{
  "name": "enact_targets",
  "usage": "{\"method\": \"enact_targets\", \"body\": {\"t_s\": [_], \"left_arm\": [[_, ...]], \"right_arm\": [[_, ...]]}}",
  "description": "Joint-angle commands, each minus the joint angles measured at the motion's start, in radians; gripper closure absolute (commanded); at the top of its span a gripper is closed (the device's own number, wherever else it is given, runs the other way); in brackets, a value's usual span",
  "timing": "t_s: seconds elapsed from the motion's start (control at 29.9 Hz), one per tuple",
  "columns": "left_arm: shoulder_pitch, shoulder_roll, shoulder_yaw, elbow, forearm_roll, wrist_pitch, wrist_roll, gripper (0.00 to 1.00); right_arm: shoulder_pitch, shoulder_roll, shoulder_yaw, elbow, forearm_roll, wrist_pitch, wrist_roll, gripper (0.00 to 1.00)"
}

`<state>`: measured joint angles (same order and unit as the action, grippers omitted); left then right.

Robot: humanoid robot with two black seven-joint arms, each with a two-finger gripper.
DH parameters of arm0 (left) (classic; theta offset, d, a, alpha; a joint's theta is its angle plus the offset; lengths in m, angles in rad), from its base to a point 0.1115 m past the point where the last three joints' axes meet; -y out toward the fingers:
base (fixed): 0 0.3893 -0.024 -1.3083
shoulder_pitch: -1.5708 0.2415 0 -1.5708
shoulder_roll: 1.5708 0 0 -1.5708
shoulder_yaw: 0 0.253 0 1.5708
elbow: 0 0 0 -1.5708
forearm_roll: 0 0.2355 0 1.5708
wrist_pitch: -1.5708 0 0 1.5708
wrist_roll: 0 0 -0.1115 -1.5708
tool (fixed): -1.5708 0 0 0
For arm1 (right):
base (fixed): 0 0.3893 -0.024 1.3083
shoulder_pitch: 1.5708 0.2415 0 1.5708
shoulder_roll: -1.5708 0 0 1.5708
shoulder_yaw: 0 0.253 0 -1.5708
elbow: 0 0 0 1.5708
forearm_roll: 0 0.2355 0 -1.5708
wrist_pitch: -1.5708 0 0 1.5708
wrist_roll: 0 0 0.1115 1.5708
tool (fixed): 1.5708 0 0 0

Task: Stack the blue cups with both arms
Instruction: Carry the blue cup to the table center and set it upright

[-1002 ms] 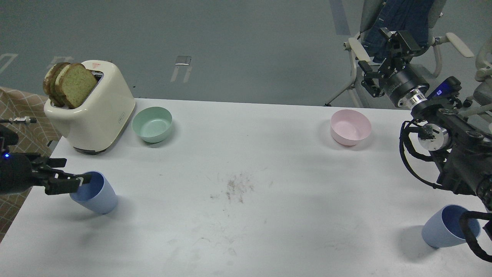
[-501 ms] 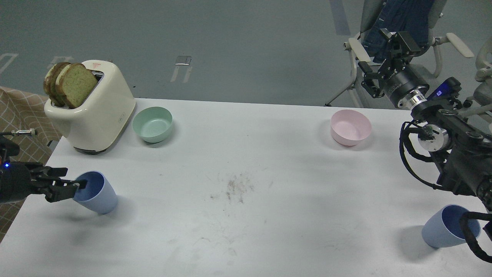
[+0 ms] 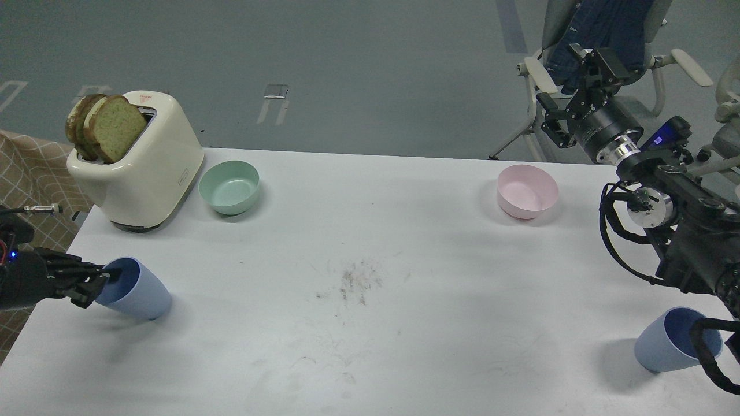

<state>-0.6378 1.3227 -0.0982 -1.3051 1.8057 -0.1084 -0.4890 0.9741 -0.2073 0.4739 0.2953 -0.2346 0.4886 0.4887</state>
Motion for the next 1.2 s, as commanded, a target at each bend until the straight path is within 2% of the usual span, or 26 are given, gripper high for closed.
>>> {"method": "enact_targets", "body": {"t_s": [0.0, 0.2, 0.3, 0.37, 0.43, 0.57, 0.63, 0.83, 1.17], "left_arm": [[-0.029, 0.015, -0.020, -0.035, 0.000, 0.018, 0.000, 1.00], [-0.227, 0.047, -0.034, -0.137, 0.001, -0.005, 0.000, 1.00], [-0.319, 0.026, -0.034, -0.181, 0.003, -0.063, 0.000, 1.00], [-0.379, -0.023, -0.034, -0.207, 0.004, -0.129, 0.000, 1.00], [-0.439, -0.121, -0.032, -0.210, 0.007, -0.198, 0.000, 1.00], [-0.483, -0.227, -0.031, -0.201, 0.040, -0.249, 0.000, 1.00], [-0.508, -0.321, -0.031, -0.175, 0.047, -0.299, 0.000, 1.00], [-0.528, -0.569, -0.026, -0.091, 0.049, -0.380, 0.000, 1.00], [-0.598, -0.873, 0.004, 0.137, 0.109, -0.380, 0.000, 1.00]], "right_arm": [[0.005, -0.001, 0.000, -0.001, 0.000, 0.000, 0.000, 0.00], [0.028, -0.004, 0.000, -0.001, 0.000, 0.000, 0.000, 0.00], [0.067, -0.003, -0.003, -0.001, -0.006, 0.000, 0.000, 0.00], [0.101, -0.001, -0.012, 0.004, -0.009, 0.000, 0.000, 0.00], [0.164, 0.000, -0.044, 0.005, -0.011, 0.000, 0.000, 0.00], [0.248, 0.009, -0.118, 0.007, -0.011, 0.000, 0.000, 0.00], [0.308, 0.031, -0.152, 0.007, -0.011, 0.000, 0.000, 0.00], [0.388, 0.069, -0.161, 0.005, -0.011, 0.000, 0.000, 0.00], [0.400, 0.085, -0.192, 0.005, -0.011, 0.000, 0.000, 0.00]]}}
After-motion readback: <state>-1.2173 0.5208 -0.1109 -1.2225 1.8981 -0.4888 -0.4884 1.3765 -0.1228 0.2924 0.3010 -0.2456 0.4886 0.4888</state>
